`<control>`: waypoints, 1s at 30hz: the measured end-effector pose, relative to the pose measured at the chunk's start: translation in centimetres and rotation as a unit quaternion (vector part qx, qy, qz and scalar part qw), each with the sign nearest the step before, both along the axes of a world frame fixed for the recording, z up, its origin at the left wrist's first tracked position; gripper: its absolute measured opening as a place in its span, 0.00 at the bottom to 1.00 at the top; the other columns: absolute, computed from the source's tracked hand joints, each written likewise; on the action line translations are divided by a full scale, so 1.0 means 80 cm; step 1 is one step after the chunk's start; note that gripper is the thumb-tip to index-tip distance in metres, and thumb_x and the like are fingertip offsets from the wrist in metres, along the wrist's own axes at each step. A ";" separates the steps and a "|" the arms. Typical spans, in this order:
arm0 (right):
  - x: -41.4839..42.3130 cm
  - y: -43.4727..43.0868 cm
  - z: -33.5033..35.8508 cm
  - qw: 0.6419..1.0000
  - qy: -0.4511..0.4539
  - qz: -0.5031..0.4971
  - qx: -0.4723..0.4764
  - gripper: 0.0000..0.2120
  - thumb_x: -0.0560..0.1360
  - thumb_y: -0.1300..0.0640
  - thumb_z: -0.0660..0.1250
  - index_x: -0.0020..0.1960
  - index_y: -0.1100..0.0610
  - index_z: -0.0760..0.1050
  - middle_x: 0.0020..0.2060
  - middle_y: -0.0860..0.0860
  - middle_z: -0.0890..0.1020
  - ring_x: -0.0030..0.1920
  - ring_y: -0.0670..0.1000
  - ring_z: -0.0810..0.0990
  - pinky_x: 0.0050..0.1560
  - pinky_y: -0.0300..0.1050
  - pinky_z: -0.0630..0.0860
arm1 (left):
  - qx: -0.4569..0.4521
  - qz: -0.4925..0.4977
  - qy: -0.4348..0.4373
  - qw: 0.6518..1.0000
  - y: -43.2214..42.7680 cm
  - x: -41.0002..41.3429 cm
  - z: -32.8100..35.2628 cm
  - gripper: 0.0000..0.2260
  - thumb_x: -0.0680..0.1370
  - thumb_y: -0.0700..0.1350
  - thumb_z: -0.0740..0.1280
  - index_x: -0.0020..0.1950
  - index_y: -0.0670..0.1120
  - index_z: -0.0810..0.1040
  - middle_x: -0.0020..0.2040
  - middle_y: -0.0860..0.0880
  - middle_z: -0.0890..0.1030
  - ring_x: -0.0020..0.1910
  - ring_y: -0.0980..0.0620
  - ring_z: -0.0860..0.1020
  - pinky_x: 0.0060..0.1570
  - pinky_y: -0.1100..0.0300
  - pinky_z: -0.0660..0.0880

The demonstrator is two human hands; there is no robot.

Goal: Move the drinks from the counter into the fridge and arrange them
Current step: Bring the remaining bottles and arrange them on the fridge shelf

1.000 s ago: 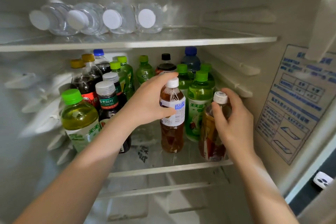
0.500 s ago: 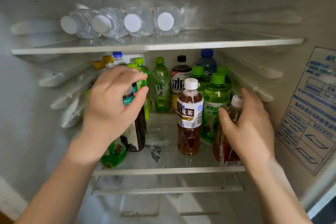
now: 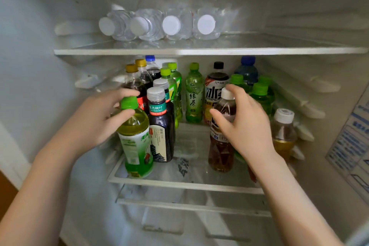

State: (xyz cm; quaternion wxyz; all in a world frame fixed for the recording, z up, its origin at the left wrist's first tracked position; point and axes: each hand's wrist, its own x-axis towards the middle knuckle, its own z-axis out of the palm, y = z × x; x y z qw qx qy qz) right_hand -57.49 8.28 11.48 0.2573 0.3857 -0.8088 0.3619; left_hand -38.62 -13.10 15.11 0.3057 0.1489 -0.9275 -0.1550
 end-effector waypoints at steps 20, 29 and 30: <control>-0.009 0.044 -0.010 0.991 -0.062 0.072 -0.093 0.19 0.78 0.58 0.62 0.69 0.51 0.68 0.54 0.46 0.78 0.52 0.46 0.76 0.53 0.44 0.74 | -0.107 -0.031 -0.057 0.992 0.076 -0.124 0.022 0.16 0.76 0.51 0.67 0.62 0.46 0.74 0.54 0.50 0.72 0.56 0.49 0.73 0.54 0.53 0.71; -0.011 0.039 -0.012 0.993 -0.061 0.042 -0.087 0.19 0.78 0.56 0.62 0.68 0.49 0.68 0.52 0.44 0.79 0.50 0.43 0.76 0.49 0.38 0.70 | -0.130 0.038 -0.104 0.985 0.069 -0.203 0.028 0.18 0.77 0.51 0.66 0.60 0.40 0.71 0.58 0.42 0.72 0.56 0.43 0.73 0.52 0.52 0.72; -0.010 0.039 -0.014 0.993 -0.062 0.041 -0.089 0.18 0.78 0.56 0.62 0.68 0.49 0.68 0.52 0.43 0.78 0.50 0.43 0.76 0.48 0.38 0.70 | -0.131 0.046 -0.105 0.985 0.068 -0.208 0.029 0.19 0.77 0.52 0.66 0.61 0.40 0.71 0.58 0.41 0.72 0.56 0.42 0.74 0.53 0.51 0.73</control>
